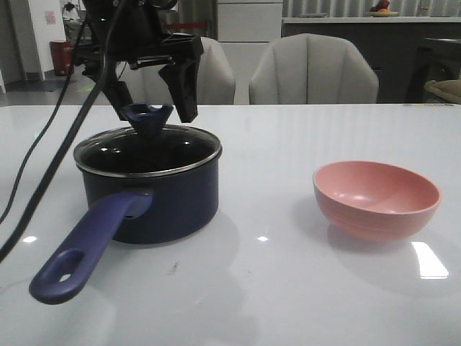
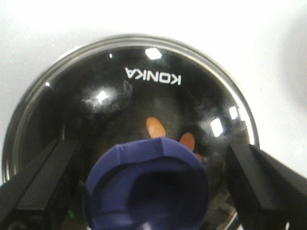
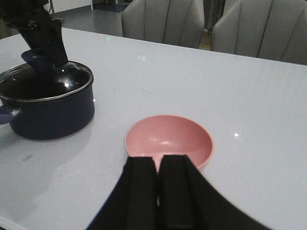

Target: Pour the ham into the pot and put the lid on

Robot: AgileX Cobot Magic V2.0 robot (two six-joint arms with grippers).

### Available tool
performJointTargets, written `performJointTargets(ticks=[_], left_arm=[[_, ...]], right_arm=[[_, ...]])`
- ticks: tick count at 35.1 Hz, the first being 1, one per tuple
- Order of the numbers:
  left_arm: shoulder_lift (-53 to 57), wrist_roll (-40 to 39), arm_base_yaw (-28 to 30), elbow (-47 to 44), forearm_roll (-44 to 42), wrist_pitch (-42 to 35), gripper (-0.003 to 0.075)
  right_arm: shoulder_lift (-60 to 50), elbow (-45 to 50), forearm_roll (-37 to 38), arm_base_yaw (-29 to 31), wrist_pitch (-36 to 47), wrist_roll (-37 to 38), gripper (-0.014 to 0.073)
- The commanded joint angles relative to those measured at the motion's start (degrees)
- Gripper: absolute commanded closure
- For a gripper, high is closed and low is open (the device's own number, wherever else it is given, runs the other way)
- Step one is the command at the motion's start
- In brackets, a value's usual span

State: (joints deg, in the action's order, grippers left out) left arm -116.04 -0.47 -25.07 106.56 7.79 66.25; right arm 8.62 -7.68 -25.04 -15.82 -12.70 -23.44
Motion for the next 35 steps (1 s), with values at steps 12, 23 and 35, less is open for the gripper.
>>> performJointTargets(ticks=[12, 23, 35], left_arm=[[23.7, -0.1, -0.4, -10.3, -0.4, -10.8, 0.0115], [47.7, 1.6, -0.4, -35.4, -0.5, -25.4, 0.0115], [78.0, 1.6, -0.4, -58.9, -0.5, -37.7, 0.0115]], right_arm=[[0.4, -1.5, -0.5, -0.1, 3.7, -0.4, 0.0447], [0.4, -1.5, -0.5, -0.1, 3.7, -0.4, 0.0447], [0.4, -1.5, -0.5, -0.1, 3.7, -0.4, 0.0447]])
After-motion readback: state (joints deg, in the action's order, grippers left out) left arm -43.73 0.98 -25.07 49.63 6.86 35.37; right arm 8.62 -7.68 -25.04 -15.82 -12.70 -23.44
